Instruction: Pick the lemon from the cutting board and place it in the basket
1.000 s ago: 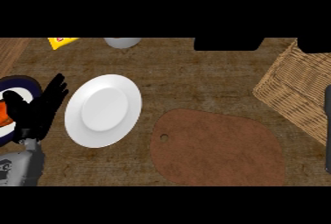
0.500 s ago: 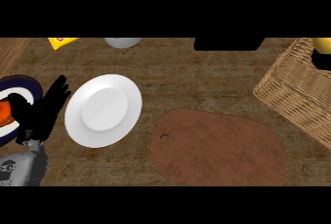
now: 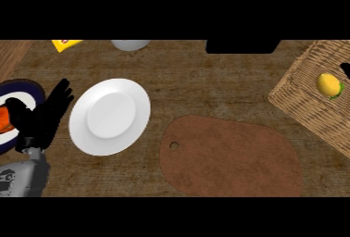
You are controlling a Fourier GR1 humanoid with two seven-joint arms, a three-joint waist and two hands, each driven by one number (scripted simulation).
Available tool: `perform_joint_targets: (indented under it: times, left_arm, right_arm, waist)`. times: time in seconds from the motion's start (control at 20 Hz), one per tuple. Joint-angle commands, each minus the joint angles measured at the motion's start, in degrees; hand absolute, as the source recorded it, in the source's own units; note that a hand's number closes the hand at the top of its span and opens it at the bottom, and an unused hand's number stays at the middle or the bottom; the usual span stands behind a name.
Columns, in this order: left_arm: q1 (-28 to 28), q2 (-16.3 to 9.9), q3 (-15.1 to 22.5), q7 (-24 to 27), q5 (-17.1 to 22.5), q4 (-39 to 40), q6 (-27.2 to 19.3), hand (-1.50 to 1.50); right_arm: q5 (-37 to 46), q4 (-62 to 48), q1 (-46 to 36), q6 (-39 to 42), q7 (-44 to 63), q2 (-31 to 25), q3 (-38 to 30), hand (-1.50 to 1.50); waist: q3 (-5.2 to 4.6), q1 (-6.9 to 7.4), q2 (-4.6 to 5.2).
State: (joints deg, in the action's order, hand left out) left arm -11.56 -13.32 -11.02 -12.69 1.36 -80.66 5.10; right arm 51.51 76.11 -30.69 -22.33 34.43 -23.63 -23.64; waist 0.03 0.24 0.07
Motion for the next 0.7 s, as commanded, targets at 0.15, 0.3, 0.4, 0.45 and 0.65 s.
perform_joint_targets:
  times: [0.15,0.3,0.4,0.45,0.65]
  left_arm:
    - [-1.3,-1.0,-0.5,-3.8,1.1,-2.6,0.6,0.0]
    - [-0.1,-0.3,-0.4,-0.3,0.4,0.2,0.6,0.0]
    - [-0.2,-1.1,-0.5,-2.0,0.4,-1.7,0.6,0.0]
    - [0.5,0.6,0.2,-2.2,-0.6,-1.9,-1.3,0.0]
    - [-1.8,-0.2,-1.5,0.4,0.0,3.3,-0.9,0.0]
  right_arm:
    - [-7.5,-5.9,-1.9,-3.9,-10.0,-2.4,-1.7,-1.5]
    - [-9.0,-3.5,-3.2,-6.0,-6.8,-3.5,-5.3,-1.5]
    - [-11.6,0.1,-2.6,-8.0,-5.3,-2.9,-8.4,-1.5]
    - [-13.5,-0.7,-1.0,-11.2,-7.1,-2.9,-11.6,-1.5]
    - [-20.2,10.5,3.1,-6.5,-2.2,-4.2,-16.2,-1.5]
  waist:
    - [0.0,0.09,-0.04]
    - [-0.02,-0.07,-0.05]
    - [0.0,-0.39,-0.24]
    - [0.06,-0.57,-0.2]
    - [-0.08,-2.26,-0.41]
